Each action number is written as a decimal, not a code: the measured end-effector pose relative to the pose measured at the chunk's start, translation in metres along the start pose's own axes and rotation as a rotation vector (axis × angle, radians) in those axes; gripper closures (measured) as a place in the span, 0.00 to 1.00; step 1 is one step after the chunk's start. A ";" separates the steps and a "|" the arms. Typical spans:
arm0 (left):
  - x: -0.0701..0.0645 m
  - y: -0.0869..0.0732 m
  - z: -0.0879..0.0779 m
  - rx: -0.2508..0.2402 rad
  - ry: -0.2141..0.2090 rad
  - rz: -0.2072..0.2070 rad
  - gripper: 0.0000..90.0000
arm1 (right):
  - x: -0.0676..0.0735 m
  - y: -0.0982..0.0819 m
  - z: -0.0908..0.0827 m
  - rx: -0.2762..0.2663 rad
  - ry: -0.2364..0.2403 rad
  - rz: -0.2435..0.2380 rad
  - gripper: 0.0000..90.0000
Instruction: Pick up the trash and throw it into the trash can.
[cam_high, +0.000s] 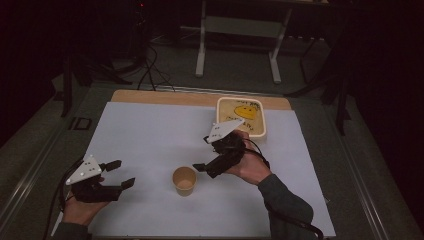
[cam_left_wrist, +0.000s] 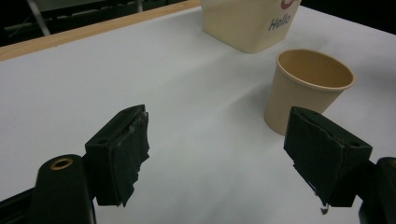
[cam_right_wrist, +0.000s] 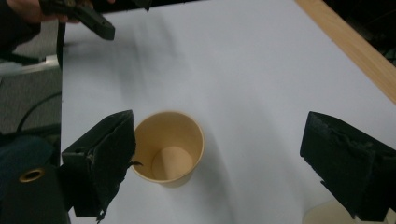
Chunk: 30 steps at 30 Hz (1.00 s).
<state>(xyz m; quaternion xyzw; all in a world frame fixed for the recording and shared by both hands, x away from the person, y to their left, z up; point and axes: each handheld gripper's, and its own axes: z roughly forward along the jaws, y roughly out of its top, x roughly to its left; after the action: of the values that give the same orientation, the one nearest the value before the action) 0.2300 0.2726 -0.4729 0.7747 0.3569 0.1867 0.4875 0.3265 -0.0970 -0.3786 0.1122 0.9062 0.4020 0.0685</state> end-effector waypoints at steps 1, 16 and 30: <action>0.000 0.000 0.000 0.001 0.000 0.001 0.25 | 0.000 0.002 0.001 0.019 0.003 -0.005 0.11; 0.000 0.000 0.000 0.005 -0.003 0.003 0.25 | 0.000 0.016 0.009 0.186 0.039 -0.055 0.11; 0.000 0.000 0.000 0.005 -0.005 0.001 0.25 | 0.000 0.024 0.019 0.261 0.045 -0.090 0.11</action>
<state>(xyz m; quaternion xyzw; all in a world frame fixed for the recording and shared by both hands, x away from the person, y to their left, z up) 0.2301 0.2725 -0.4731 0.7765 0.3558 0.1842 0.4863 0.3338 -0.0675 -0.3731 0.0701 0.9561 0.2798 0.0510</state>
